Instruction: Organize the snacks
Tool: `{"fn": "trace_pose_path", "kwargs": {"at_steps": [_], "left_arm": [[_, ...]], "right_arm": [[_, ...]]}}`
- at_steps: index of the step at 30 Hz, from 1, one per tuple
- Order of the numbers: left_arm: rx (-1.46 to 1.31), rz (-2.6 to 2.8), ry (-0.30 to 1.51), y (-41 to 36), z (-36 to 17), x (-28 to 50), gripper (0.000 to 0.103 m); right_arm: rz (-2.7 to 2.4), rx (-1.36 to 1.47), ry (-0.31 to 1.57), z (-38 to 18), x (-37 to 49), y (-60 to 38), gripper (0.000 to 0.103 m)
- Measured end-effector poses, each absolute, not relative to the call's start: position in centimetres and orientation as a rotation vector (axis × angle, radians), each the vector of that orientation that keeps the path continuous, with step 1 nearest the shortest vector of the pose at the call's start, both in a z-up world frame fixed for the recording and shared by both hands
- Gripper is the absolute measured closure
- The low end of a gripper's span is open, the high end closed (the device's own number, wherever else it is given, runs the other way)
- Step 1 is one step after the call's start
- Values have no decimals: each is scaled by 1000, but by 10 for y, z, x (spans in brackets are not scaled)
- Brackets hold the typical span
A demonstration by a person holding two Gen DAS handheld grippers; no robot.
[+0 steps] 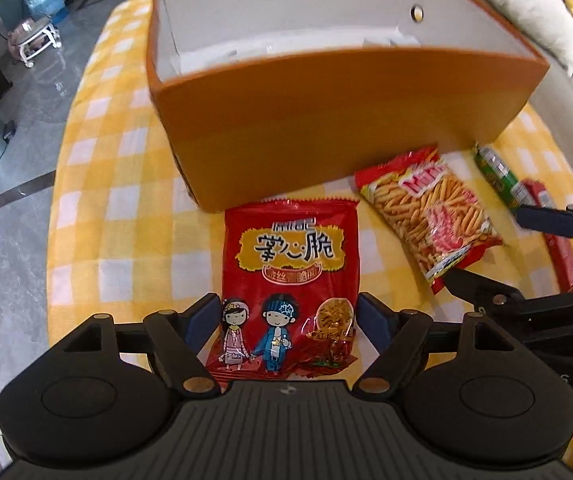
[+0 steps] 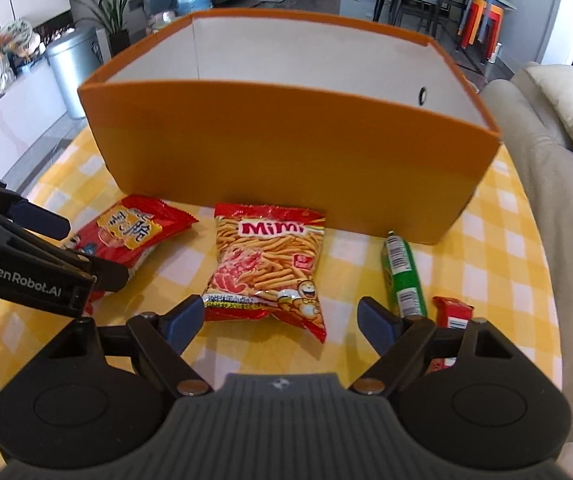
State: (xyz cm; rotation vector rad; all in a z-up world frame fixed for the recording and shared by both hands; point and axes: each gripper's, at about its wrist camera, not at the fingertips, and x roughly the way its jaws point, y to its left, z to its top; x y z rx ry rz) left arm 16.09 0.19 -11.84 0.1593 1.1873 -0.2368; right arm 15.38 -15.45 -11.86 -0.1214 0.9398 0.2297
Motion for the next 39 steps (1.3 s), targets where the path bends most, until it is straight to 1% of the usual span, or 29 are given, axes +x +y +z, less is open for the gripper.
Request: {"fn": "trace_pose_path", "kwargs": {"at_steps": [4,7,9,10,11,12,13,16,17,19,21,24,27,29,31,33,34,35,37,39], "left_arm": [[181,-222,1207,0,-126,165,13],[176,-208,1220,0,-130,168,13],[171,-197,1226,1,-132,170,13],[167,-194,1230,1,-134,171,13],[160,-194,1241,1,-135,172,12],[152,-193,1244,2,-137,173,11],[147,-196,1242,2,-137,173,10],[150,-197,1232,1,-137,173,10],[145,-195,1232,2,-137,172,11],[130,-196,1231,2,-135,171,18],[116,-192,1234,0,-132,170,23],[73,-194,1246,0,-130,166,25],[28,-200,1242,-5,-125,158,25],[-3,-205,1232,-6,-122,153,25],[-12,-191,1212,-7,-117,148,25],[-11,-160,1193,-3,-111,145,25],[-13,-147,1181,-1,-108,144,25],[-21,-136,1169,3,-105,143,25],[-37,-114,1148,9,-99,144,25],[-47,-94,1130,16,-92,145,25]], "right_arm": [[240,-99,967,-127,158,-152,23],[243,-78,982,-131,161,-152,27],[245,-60,1007,-135,163,-152,35],[247,-53,1020,-138,163,-152,42],[247,-47,1033,-140,164,-153,46],[244,-47,1034,-141,163,-153,47],[241,-50,1030,-140,162,-153,51],[237,-42,1040,-137,162,-155,67],[237,-36,1047,-136,163,-157,69],[227,-30,1067,-134,162,-161,74],[218,-24,1074,-130,159,-166,74],[190,-22,1092,-128,156,-174,74],[172,20,1083,-121,151,-186,72],[180,65,1056,-115,146,-197,62],[189,89,1015,-109,143,-204,62],[199,98,979,-104,141,-208,57],[202,100,961,-101,141,-209,49],[206,99,940,-98,141,-208,46],[219,92,903,-95,141,-204,45],[235,82,875,-96,148,-192,39]]}}
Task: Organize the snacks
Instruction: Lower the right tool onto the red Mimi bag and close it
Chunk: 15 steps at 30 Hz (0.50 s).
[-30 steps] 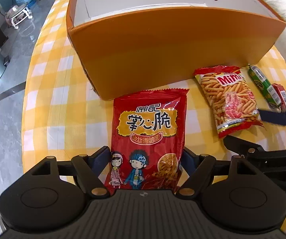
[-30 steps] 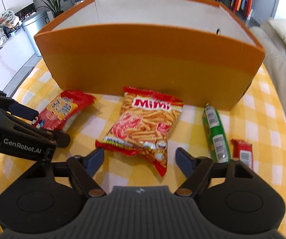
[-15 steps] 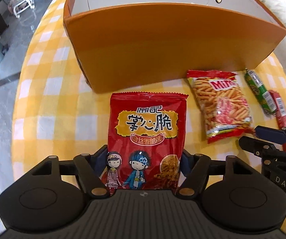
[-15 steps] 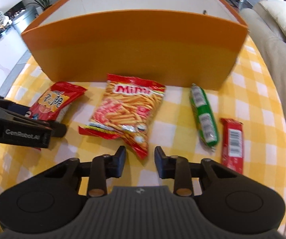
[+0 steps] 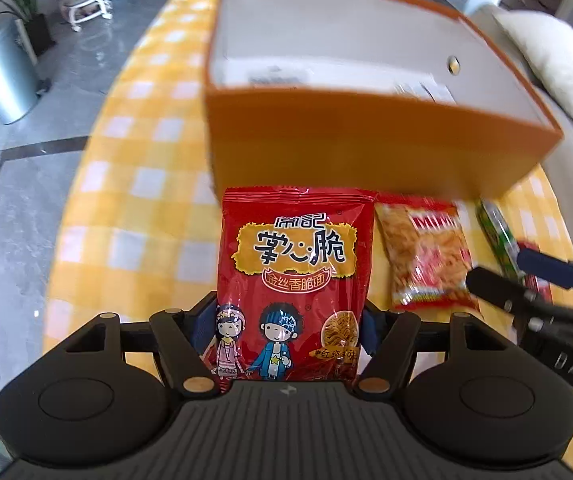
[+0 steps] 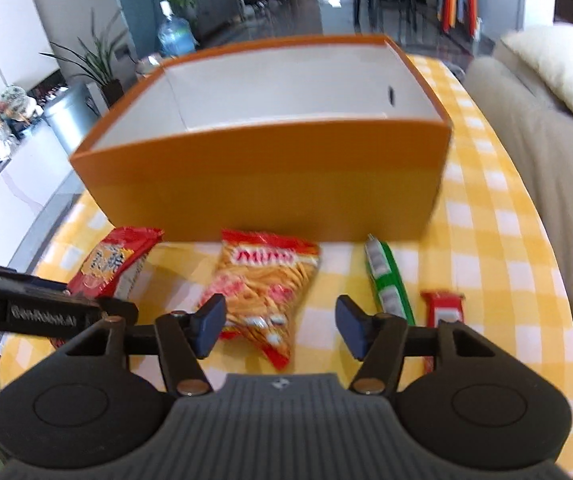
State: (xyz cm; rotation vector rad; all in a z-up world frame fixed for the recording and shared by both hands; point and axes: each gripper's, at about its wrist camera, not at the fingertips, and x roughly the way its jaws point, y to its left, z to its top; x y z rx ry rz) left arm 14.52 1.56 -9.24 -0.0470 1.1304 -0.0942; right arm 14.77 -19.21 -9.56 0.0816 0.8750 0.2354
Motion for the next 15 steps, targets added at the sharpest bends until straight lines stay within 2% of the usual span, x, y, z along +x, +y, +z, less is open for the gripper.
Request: {"fn": "trace_pose_path", "kwargs": {"at_steps": [4,8,15], "left_arm": [[-66,-75,1121,24,-89,148,25],[-83,-76,1126,29,-89,145,25],[-81,-76,1132,35,-93,146,25]], "right_arm": [[248,35,851,-97,150,-179,34],[229,-6,860,-105,156,-169,23],[190,52,921,-113,176,-161,23]]}}
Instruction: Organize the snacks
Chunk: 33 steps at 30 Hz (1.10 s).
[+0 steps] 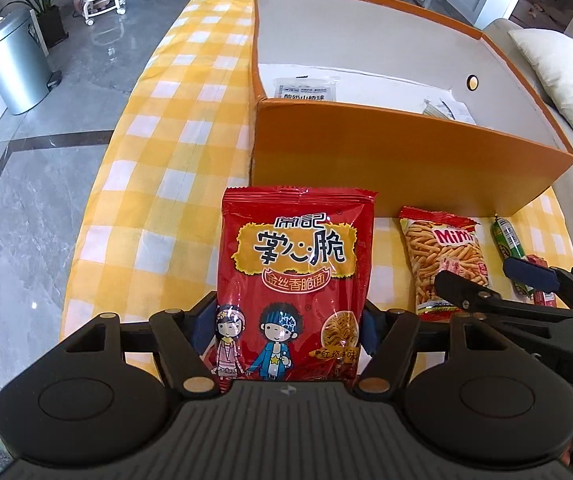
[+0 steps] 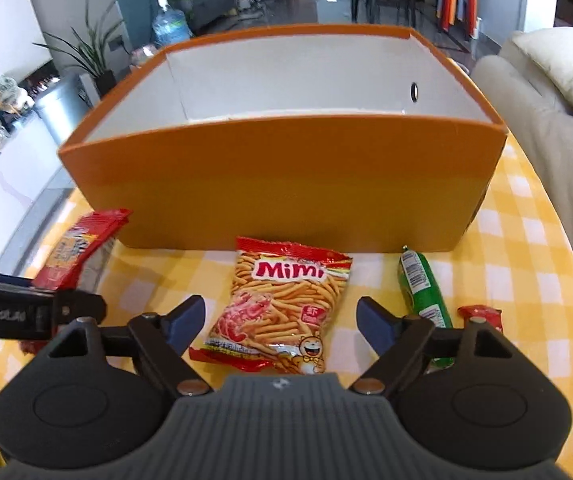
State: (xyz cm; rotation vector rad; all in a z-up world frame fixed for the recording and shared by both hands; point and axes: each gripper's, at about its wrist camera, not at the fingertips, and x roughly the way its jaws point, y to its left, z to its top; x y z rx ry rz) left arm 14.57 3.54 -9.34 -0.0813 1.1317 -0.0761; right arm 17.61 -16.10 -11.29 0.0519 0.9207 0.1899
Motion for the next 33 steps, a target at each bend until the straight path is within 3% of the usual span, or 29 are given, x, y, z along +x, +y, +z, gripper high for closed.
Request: {"fn": "trace_pose_path", "kwargs": {"at_steps": [7,9,10,21,33], "left_arm": [[-81,-74,1141,33,-94,146,25],[-90,-68,1145,33,-94,145,25],[-96,-67,1146,33,-94,145,25],[-93,-64,1126,29,-83,131,25],[-86,-85,1092,17,-66,111,25]], "right_arm": [[161,63,999,-124,185,-150,24],[175,69,1017,-126,187,-149,32],[191,81,1028,-126,187,-149,41],[229,39,1001,-112,175,-150,70],[234,112,960,-86,150,-177,75]]}}
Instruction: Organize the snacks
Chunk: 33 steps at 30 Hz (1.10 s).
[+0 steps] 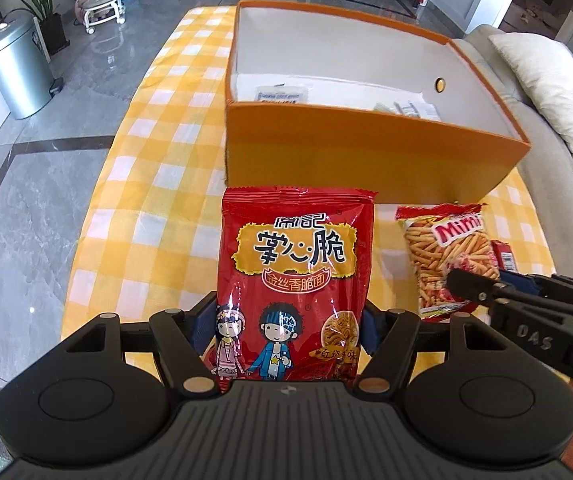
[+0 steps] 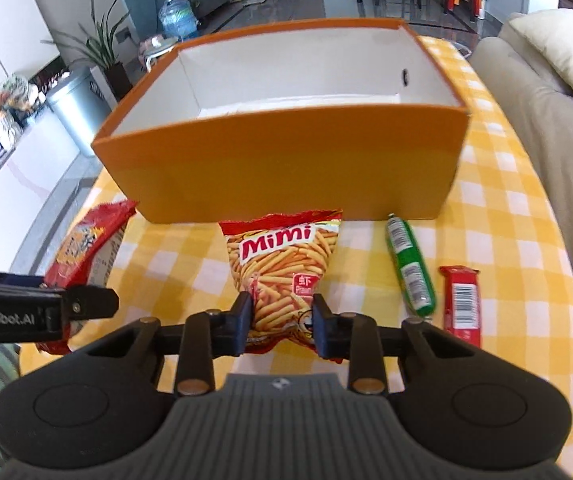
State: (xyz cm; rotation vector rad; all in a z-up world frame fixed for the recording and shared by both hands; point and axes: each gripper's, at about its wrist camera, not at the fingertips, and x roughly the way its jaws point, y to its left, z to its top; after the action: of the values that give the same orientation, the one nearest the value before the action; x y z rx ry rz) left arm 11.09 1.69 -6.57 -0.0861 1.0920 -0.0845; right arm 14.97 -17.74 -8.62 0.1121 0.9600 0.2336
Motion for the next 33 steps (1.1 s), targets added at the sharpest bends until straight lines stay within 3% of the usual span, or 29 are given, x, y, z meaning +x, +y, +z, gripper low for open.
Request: {"fn": "trace_pose_path", "kwargs": {"at_steps": [20,33], "left_arm": [[-21,-153,903,-14,11,130,25],[150,-118,827,-40,31,192,25]], "right_arm": [[190,219,723,7,117,-216,75],[155,187,668,39,176,-210,75]]}}
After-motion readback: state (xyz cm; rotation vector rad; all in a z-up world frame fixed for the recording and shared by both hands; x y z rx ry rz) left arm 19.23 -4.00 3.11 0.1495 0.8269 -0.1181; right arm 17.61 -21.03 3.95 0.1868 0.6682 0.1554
